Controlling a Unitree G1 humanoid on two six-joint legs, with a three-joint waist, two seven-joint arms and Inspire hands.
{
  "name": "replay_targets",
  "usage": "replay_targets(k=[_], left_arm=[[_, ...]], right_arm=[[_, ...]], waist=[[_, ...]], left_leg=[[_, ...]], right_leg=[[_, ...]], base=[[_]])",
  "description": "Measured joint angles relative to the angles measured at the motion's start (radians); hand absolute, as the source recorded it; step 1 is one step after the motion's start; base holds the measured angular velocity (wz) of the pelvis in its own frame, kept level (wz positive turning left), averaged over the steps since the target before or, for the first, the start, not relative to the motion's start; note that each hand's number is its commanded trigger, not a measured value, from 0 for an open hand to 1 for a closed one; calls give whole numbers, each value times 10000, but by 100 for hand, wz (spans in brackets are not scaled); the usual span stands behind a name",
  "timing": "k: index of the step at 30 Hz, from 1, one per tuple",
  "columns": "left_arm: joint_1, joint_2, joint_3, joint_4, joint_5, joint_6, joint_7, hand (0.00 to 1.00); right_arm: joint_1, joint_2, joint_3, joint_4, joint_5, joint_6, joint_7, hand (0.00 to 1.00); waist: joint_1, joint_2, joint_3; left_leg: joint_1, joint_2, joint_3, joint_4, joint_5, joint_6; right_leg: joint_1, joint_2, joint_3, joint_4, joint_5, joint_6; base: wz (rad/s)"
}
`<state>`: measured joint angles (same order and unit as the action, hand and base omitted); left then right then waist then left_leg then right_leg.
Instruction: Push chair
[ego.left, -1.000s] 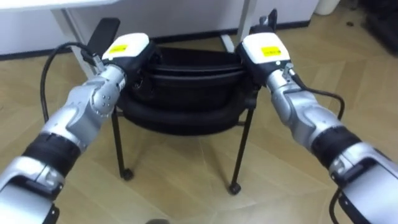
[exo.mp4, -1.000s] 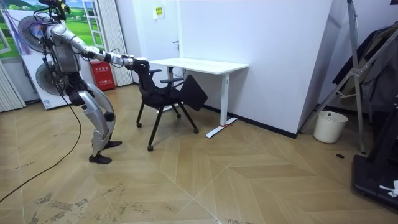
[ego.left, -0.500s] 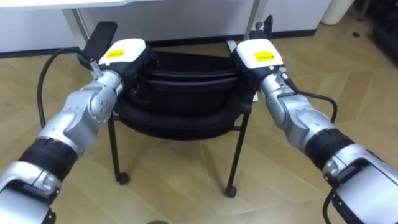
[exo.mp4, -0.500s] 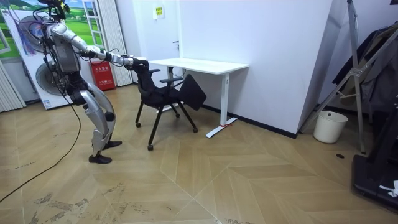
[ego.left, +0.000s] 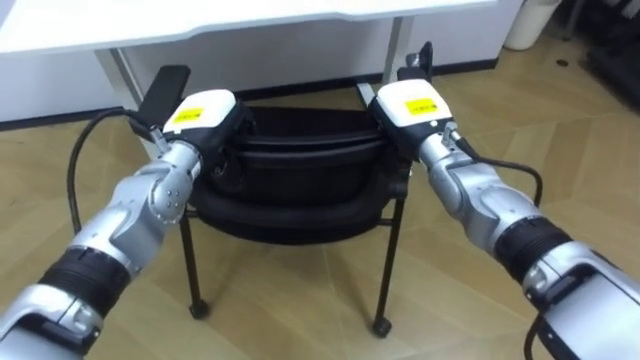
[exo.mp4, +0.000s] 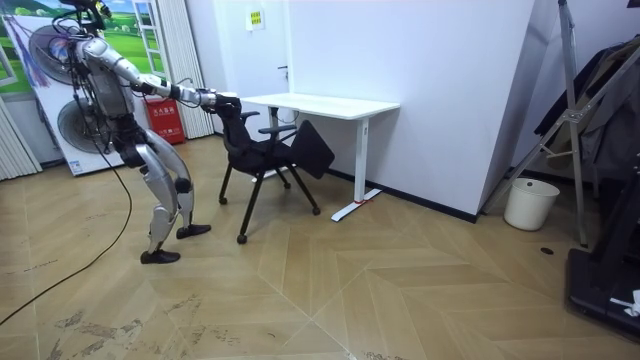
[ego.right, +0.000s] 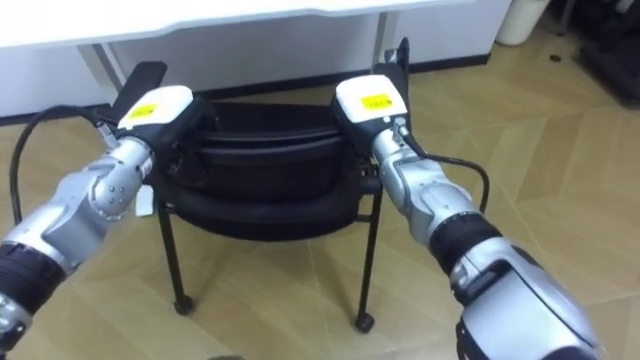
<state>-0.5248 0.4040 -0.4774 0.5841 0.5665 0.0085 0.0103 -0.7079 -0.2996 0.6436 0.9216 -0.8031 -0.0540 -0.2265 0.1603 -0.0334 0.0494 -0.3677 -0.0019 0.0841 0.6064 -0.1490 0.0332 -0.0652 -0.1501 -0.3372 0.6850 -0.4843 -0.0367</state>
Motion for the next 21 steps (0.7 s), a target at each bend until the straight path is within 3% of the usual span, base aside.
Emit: replay_targets(k=[1,4,11,15,18,21], left_arm=[[69,6,-50,-87,3,6,-31,100],[65,62,-55,-243,6,91,-22,100],[60,216,91,-630,8,164,-238,100],[39,398,264,-1033,165,140,-444,100],[14,414,269,-1034,179,126,-515,100],[15,499,275,-1172,334,110,-588,100]], right_arm=[[143,-46,-4,-74,-9,-1,-109,100],[174,-93,-23,-245,-9,54,-164,100],[135,-125,-193,-389,-5,18,-166,100],[135,-230,-331,-676,-4,11,-56,100],[137,-231,-341,-685,-1,15,-4,100],[151,-195,-337,-675,61,3,72,100]], waist=[[32,20,-47],[22,11,-53],[7,-87,-58],[51,-389,-59],[145,-474,-42],[153,-734,-47]], left_leg=[[147,46,92,-84,5,117],[186,42,269,-315,53,309],[-98,49,309,-111,37,350],[-386,-37,320,-25,-18,354],[-383,-70,491,107,-193,427],[-367,-127,623,255,-403,571]], right_leg=[[11,98,139,-221,83,153],[-60,118,248,-457,262,315],[-428,78,375,-241,260,310],[-850,-54,460,131,151,293],[-943,-204,587,443,36,343],[-937,-391,566,668,-147,410]], base=[[-53],[-13],[-3],[-2],[-9],[-1]])
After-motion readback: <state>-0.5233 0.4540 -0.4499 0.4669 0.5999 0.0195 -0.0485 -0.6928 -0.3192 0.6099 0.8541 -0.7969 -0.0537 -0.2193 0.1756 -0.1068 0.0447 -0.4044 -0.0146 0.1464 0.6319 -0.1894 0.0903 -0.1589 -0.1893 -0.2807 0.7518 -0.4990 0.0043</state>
